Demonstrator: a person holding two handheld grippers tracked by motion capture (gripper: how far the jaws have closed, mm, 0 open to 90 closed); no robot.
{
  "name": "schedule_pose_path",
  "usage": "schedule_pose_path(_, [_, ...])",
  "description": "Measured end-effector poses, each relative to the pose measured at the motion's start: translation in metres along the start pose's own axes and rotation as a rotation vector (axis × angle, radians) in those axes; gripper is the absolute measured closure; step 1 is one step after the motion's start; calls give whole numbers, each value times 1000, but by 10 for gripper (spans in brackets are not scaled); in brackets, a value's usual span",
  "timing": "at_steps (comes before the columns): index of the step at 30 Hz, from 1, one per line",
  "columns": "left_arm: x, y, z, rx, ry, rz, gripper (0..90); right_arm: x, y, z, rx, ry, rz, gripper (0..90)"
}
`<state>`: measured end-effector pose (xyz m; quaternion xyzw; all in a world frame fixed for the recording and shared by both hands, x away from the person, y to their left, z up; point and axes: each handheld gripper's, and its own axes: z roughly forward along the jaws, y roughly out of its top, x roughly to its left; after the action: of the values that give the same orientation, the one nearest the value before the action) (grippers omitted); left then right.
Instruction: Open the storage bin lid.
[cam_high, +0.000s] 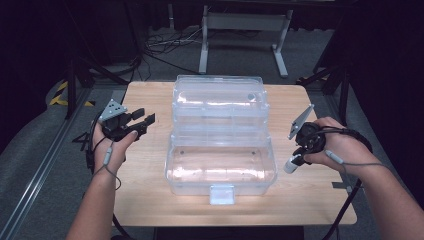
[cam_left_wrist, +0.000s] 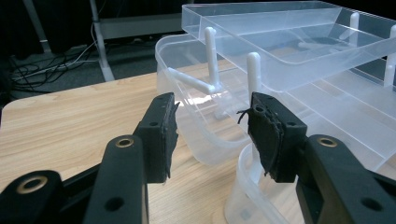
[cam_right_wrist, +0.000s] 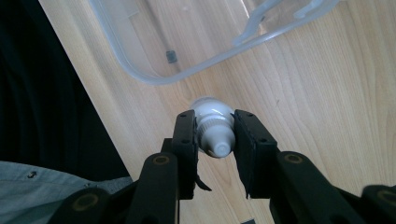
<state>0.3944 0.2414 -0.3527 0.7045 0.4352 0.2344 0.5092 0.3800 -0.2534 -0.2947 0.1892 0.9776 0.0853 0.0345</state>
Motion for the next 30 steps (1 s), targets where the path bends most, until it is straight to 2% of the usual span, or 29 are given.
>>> schedule_pose_path(17, [1,-1,-3,-1,6,0,524,6,15,-16,4,-10,-41,714])
schedule_pose_path(30, [3,-5,-12,-2,22,-8,524,13,41,-14,10,-7,-105,714])
